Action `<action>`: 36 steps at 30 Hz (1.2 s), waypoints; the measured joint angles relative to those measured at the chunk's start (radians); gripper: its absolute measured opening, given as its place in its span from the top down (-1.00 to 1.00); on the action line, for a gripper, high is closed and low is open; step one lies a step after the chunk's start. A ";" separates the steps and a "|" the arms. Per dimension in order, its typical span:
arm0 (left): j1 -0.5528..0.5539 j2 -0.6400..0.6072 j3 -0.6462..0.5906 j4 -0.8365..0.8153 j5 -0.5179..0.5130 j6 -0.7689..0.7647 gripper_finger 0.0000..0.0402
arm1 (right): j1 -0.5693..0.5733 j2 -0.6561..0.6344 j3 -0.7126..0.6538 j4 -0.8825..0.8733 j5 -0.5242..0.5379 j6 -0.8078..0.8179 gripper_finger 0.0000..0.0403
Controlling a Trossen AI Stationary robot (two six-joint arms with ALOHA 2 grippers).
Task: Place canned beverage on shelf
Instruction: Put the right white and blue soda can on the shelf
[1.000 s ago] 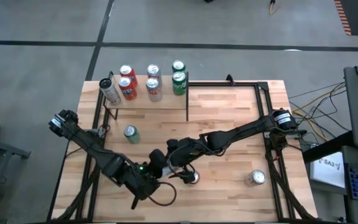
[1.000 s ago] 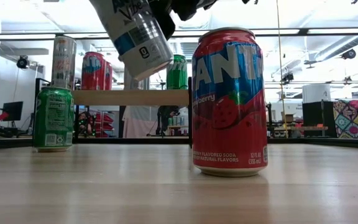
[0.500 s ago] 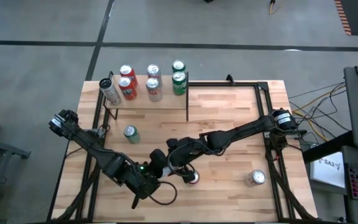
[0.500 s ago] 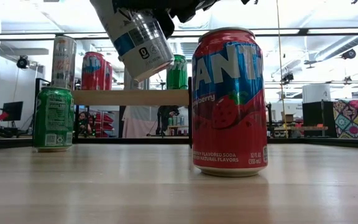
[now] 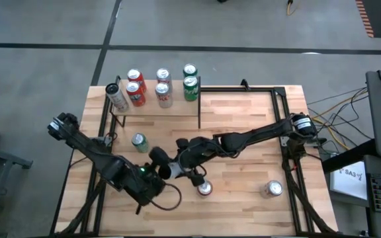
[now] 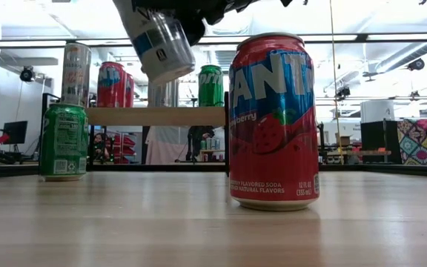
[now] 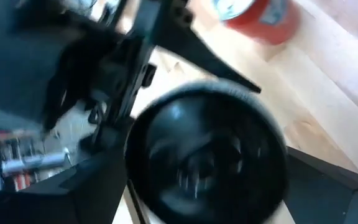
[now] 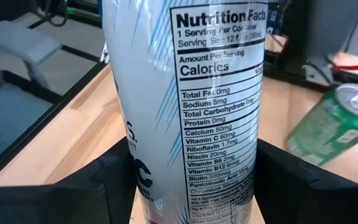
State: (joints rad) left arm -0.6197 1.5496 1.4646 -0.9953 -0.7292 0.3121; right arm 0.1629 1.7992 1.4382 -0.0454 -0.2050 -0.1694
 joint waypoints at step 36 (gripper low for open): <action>0.013 -0.810 -0.858 1.376 -0.180 0.401 -0.74 | -0.132 -0.056 -0.153 0.407 0.069 0.139 -0.23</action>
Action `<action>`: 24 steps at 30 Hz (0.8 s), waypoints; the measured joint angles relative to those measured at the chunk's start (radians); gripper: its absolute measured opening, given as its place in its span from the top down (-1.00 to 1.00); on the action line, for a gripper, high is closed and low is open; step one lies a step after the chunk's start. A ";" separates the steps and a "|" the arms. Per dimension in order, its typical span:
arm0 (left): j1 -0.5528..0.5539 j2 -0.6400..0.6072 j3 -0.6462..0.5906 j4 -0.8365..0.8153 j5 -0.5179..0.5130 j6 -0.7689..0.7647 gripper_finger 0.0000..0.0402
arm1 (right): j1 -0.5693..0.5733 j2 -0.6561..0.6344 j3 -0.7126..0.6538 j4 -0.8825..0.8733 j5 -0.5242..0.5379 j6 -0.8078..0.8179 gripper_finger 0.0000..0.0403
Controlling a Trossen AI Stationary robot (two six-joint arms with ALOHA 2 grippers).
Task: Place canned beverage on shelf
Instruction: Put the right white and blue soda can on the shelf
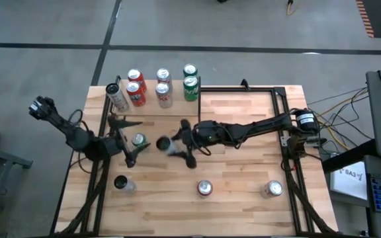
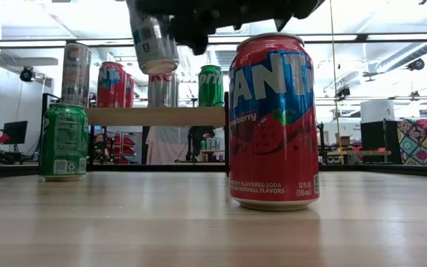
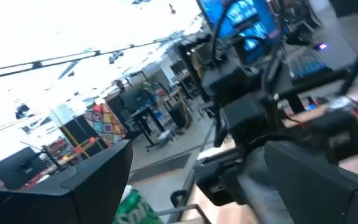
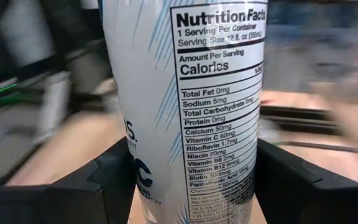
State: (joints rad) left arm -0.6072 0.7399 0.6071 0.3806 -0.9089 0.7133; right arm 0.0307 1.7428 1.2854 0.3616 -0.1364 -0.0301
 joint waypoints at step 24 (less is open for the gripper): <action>0.206 -0.302 -0.102 0.020 0.003 0.001 -0.74 | -0.189 -0.002 -0.111 0.352 0.266 0.083 -0.24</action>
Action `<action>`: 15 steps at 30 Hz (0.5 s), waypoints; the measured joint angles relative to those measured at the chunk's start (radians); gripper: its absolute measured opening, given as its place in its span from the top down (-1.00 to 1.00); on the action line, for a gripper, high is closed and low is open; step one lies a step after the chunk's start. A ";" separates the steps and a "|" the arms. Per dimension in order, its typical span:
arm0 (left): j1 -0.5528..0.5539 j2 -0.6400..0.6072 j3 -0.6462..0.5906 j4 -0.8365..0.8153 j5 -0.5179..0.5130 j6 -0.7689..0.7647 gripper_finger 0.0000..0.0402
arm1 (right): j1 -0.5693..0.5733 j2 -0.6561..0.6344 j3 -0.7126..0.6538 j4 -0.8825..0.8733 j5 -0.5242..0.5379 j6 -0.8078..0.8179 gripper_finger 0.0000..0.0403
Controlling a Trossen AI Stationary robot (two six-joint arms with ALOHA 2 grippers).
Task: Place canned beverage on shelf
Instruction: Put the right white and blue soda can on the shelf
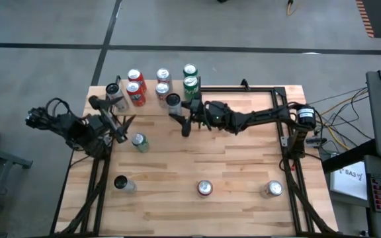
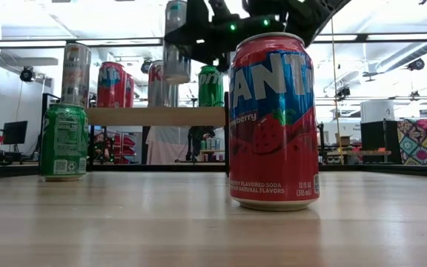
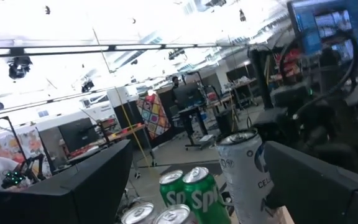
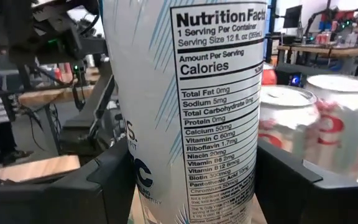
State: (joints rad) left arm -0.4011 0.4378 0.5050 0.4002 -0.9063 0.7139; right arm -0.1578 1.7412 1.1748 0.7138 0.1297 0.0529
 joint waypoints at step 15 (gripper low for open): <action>0.000 -0.012 -0.031 -0.011 0.078 0.040 -0.74 | -0.008 0.002 -0.088 0.134 0.154 0.013 -0.24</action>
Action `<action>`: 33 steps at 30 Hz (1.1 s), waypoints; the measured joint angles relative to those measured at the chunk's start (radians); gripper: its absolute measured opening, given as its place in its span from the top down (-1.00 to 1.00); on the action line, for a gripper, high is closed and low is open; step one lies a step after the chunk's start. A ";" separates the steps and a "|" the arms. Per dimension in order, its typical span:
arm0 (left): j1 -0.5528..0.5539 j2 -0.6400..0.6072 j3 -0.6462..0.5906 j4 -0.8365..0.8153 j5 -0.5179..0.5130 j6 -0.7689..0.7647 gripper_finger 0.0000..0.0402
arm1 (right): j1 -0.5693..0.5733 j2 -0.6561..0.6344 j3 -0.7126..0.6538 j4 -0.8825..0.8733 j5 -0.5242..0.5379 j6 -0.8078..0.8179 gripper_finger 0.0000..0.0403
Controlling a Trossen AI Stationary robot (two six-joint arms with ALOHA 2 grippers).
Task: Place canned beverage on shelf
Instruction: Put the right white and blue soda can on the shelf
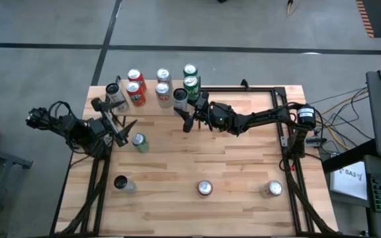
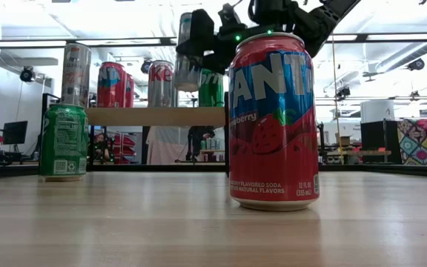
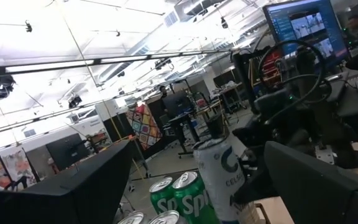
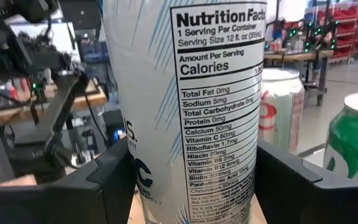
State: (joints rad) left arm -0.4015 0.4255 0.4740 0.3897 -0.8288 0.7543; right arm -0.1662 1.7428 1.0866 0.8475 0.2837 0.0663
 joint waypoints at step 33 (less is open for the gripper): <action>0.000 -0.002 0.006 0.056 0.001 0.024 -0.74 | 0.002 0.047 0.005 -0.030 0.111 0.001 -0.24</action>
State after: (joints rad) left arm -0.4019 0.4236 0.4804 0.4454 -0.8281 0.7779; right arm -0.1642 1.7901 1.0916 0.8174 0.3946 0.0669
